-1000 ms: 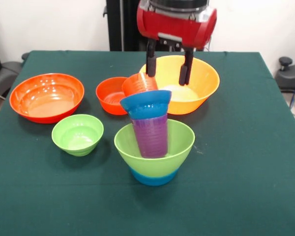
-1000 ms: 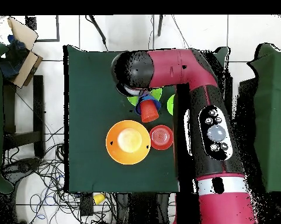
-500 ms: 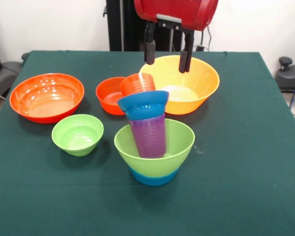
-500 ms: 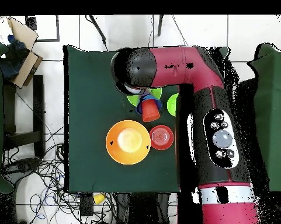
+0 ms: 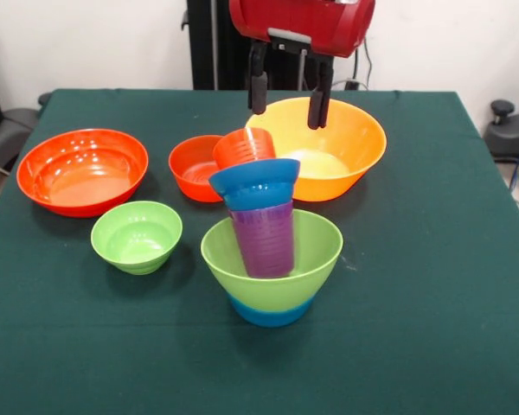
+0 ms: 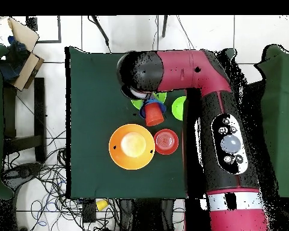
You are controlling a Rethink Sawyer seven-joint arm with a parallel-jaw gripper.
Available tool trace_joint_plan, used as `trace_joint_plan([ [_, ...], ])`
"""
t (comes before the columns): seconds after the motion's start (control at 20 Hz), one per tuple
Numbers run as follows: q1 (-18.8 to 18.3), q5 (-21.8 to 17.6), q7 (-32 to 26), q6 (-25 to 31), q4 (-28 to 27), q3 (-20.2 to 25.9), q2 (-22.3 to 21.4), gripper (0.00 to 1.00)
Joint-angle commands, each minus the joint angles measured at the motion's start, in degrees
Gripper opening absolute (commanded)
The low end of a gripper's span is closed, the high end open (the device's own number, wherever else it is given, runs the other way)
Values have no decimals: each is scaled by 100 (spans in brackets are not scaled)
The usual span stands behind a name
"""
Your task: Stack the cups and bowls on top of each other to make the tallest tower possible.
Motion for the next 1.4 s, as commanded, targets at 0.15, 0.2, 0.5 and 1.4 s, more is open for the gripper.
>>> trace_joint_plan([
  [0.15,-41,-353,-889,-689,1107,151,196,100],
  [0.2,-46,-337,-838,-728,1202,135,150,100],
  [0.5,-67,-383,-665,-1197,1724,71,-112,100],
  [1.4,52,-735,-504,-1597,1897,-185,-303,100],
])
